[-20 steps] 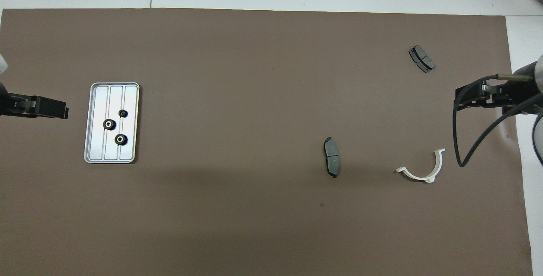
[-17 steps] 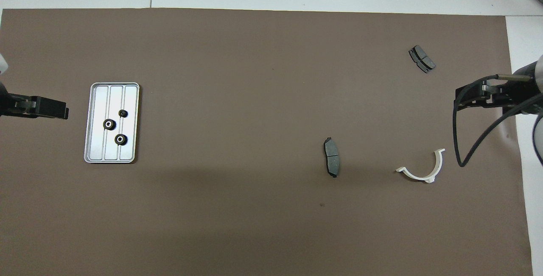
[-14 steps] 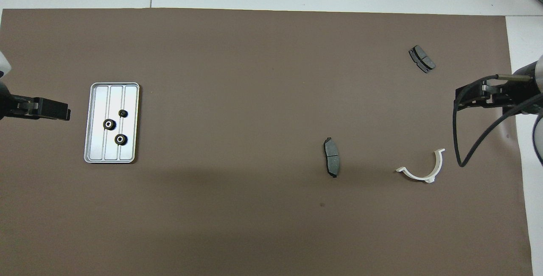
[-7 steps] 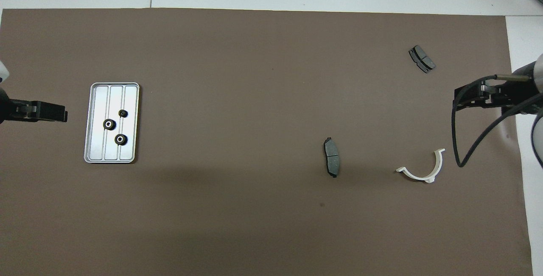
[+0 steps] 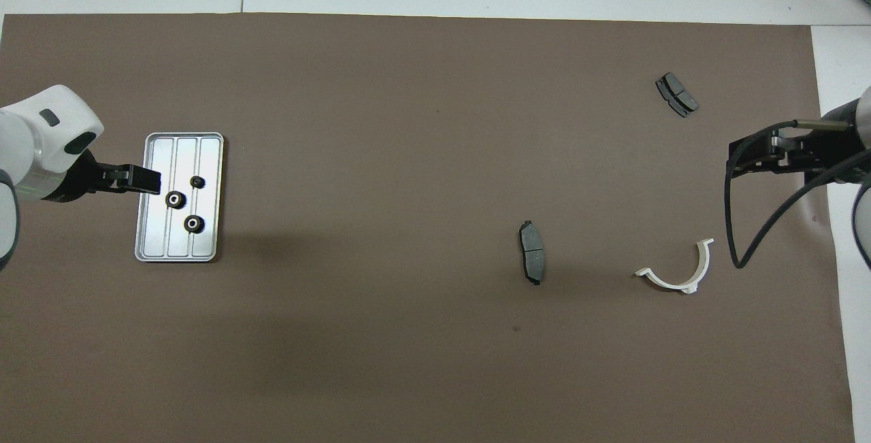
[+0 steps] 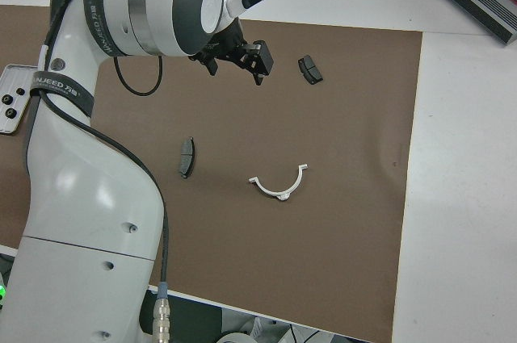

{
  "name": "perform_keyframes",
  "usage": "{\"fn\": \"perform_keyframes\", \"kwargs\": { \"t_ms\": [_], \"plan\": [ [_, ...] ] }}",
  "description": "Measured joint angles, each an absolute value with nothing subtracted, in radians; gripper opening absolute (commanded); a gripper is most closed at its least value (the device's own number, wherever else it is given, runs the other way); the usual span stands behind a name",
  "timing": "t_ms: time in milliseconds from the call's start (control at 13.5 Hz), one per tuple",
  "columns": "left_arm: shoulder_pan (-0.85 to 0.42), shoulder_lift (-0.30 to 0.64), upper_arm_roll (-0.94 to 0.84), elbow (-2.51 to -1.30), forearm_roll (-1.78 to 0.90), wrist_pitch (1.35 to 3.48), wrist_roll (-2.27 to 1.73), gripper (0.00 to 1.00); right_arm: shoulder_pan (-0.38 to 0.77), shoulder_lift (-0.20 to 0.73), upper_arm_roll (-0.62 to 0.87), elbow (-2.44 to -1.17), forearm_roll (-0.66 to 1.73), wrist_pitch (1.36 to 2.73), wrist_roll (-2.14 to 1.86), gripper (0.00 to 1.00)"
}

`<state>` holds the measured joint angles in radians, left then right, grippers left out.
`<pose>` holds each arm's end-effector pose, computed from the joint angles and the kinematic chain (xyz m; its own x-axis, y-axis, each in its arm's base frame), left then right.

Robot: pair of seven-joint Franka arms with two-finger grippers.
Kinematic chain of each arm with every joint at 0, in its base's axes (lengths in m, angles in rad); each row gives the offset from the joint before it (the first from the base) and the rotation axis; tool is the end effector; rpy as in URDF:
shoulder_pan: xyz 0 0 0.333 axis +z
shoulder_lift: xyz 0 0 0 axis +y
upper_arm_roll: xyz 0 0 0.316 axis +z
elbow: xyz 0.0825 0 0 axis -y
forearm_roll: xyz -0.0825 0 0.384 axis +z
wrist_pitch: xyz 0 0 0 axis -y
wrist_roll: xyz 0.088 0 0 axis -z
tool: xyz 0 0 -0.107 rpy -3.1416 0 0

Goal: Place bearing gear from tray to pile
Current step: 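Lower the left gripper onto a black gear in the tray and grasp it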

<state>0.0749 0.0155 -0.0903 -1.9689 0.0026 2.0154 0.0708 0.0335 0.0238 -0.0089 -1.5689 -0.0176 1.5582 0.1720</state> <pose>0.5634 -0.0083 0.4647 0.9957 -0.0871 0.0309 -0.0871 -0.9962 -0.0032 0.5598 0.0119 0.6111 0.9886 -0.1471 -0.0309 -0.1464 -0.9889 0.0235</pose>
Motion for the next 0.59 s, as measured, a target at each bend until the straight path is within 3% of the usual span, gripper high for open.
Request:
{"fn": "perform_keyframes", "kwargs": {
  "t_ms": [296, 592],
  "plan": [
    [0.075, 0.059, -0.088, -2.083, 0.002, 2.197, 0.07, 1.0, 0.034, 0.024, -0.009, -1.569, -0.018, 1.558, 0.172, 1.0],
    [0.075, 0.072, -0.088, -2.144, 0.002, 2.241, 0.07, 1.0, 0.034, 0.024, -0.009, -1.569, -0.018, 1.558, 0.172, 1.0]
  ]
}}
